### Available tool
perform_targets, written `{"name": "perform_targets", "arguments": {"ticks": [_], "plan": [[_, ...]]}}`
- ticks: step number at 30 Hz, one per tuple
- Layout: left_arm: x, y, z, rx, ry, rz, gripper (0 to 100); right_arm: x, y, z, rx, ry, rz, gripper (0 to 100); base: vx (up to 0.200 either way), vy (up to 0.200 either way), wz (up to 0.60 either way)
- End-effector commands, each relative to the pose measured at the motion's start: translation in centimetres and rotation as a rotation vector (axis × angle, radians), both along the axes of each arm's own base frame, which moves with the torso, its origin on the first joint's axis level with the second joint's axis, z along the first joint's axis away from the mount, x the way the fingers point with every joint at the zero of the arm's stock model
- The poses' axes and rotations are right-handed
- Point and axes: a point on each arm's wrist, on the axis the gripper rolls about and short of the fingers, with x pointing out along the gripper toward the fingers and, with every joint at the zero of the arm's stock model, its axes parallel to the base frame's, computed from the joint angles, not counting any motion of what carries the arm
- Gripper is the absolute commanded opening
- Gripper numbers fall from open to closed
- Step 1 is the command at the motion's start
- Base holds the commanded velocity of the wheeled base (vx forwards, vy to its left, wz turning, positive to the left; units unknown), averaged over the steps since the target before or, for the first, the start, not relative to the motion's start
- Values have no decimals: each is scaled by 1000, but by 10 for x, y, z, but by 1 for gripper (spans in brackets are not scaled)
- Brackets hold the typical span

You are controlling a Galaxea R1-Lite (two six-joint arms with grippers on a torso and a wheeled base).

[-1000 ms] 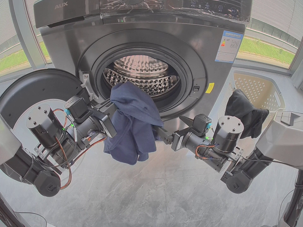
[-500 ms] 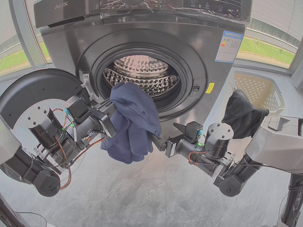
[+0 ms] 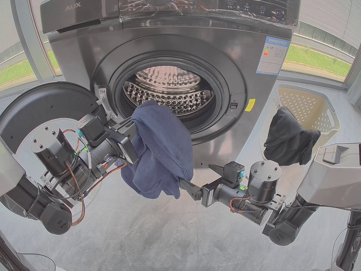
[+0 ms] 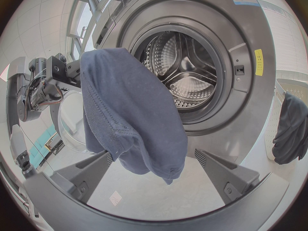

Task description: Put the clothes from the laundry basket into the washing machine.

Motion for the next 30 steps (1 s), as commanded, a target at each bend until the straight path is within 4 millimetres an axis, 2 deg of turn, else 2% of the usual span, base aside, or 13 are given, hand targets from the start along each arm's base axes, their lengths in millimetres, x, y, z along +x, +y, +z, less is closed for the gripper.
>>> {"name": "perform_targets", "arguments": {"ticks": [1,6,9,11,14,17,20,25,30], "plan": [[-1,0,1,-2,-3,-2,0,2,1,-10,-18,18,-2,100,0,0,0],[-1,0,1,-2,-3,-2,0,9,9,-18,-19,19,1,100,0,0,0],[-1,0,-1,0,1,-2,0,14,13,-8,13,-14,0,100,0,0,0],[-1,-1,-3,7,10,-3,0,16,11,11,51,-60,-8,100,0,0,0],[1,-1,-4,7,14,-1,0,8,5,35,81,-93,-5,100,0,0,0],[2,0,-4,6,12,2,0,-2,-1,40,77,-88,3,100,0,0,0],[2,0,-4,5,11,2,0,-8,-5,38,64,-73,4,100,0,0,0],[2,0,-3,4,8,4,0,-20,-13,20,9,-9,15,100,0,0,0],[2,-1,-3,3,7,2,0,-18,-8,5,-21,24,26,100,0,0,0]]}}
